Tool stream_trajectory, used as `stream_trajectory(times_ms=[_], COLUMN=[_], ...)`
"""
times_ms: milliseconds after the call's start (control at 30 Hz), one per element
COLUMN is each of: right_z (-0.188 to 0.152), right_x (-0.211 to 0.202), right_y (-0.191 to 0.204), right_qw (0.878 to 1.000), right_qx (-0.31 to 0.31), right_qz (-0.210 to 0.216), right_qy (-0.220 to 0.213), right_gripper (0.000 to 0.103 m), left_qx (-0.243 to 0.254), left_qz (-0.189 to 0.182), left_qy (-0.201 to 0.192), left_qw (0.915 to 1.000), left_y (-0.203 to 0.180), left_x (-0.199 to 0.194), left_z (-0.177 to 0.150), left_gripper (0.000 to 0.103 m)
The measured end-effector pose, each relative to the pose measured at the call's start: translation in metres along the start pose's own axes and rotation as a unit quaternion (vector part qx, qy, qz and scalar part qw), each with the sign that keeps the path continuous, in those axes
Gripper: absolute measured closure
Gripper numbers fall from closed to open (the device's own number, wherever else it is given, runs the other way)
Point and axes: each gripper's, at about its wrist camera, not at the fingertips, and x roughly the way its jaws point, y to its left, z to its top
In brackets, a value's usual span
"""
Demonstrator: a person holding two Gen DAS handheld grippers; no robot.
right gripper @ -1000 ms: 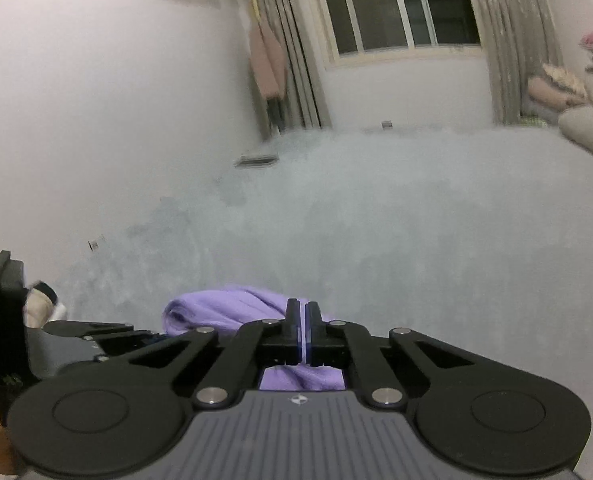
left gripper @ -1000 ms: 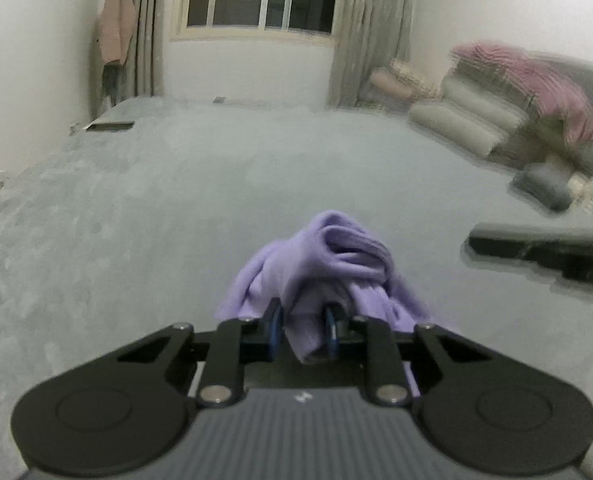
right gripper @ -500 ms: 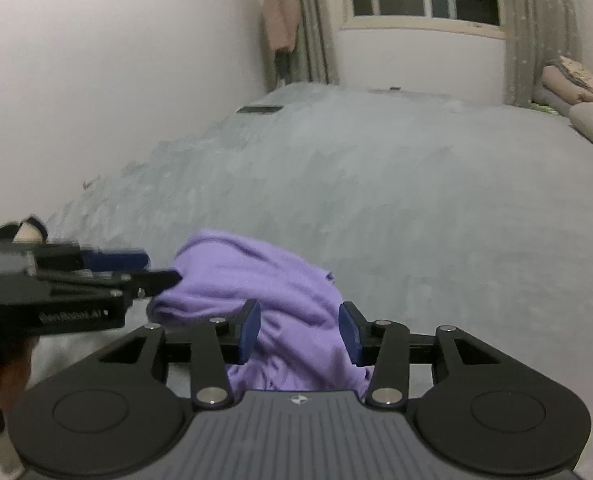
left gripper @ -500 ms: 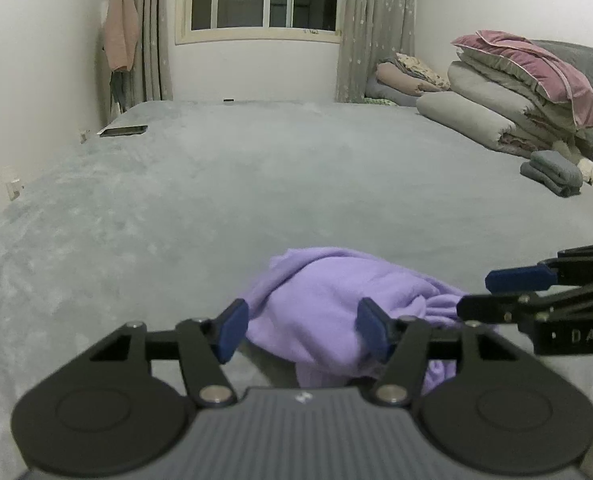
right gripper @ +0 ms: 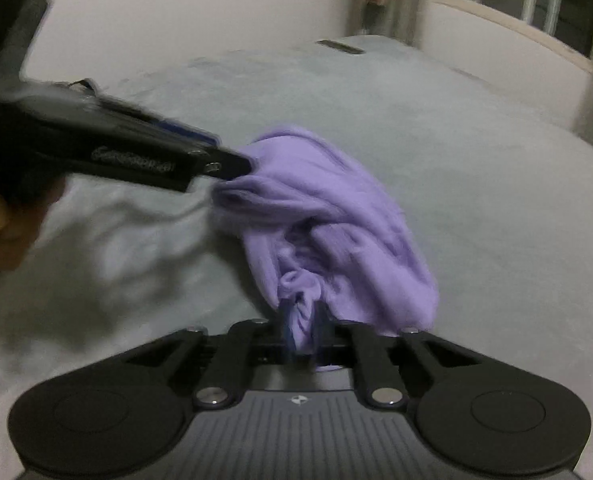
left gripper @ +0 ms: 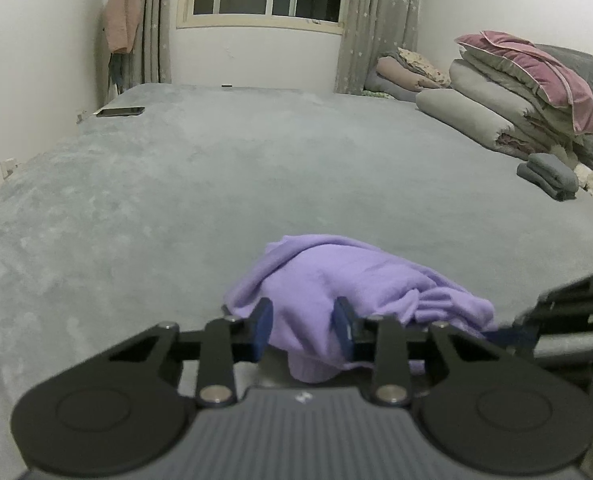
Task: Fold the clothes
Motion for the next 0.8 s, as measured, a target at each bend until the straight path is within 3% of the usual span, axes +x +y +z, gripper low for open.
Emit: stream_trajectory(times_ms=[100,167,233,300,400,500,600,667,733,800], right_z=[0.004,0.005,0.006,0.007,0.008,0.007,0.004,0.003,0.004,0.005], right_x=[-0.012,-0.017,-0.018,-0.022,-0.028,-0.029,-0.022,-0.019,-0.016,-0.013], right_y=[-0.011,-0.021,-0.029,-0.037,-0.05,-0.054,-0.044,-0.037,-0.033,-0.03], right_qw=[0.999,0.997,0.994,0.99,0.983,0.984,0.993,0.995,0.996,0.996], right_qx=[0.033,0.055,0.08,0.104,0.14,0.143,0.105,0.092,0.085,0.08], right_qz=[-0.014,-0.024,-0.042,-0.06,-0.083,-0.063,-0.028,-0.007,0.002,0.004], right_qy=[-0.035,-0.051,-0.06,-0.073,-0.09,-0.081,-0.051,-0.039,-0.032,-0.025], right_gripper=[0.096,0.096,0.097,0.097,0.097,0.096,0.077,0.065,0.064,0.059], left_qx=[0.003,0.012,0.02,0.029,0.035,0.042,0.049,0.048,0.033,0.017], left_qz=[0.001,0.003,0.012,0.021,0.017,0.013,0.012,0.007,-0.005,-0.012], left_qy=[-0.004,-0.005,-0.006,-0.011,-0.004,0.004,0.01,0.015,0.022,0.021], left_qw=[1.0,0.9999,0.9997,0.9993,0.9992,0.999,0.9987,0.9987,0.9992,0.9996], left_y=[-0.001,-0.006,-0.009,-0.011,-0.013,-0.015,-0.018,-0.018,-0.013,-0.007], left_x=[-0.004,-0.006,-0.008,-0.009,-0.008,-0.005,0.005,0.015,0.026,0.032], left_z=[0.001,-0.001,-0.002,-0.004,-0.006,-0.008,-0.01,-0.01,-0.009,-0.007], left_gripper=[0.069,0.059,0.029,0.017,0.017,0.017,0.023,0.039,0.067,0.077])
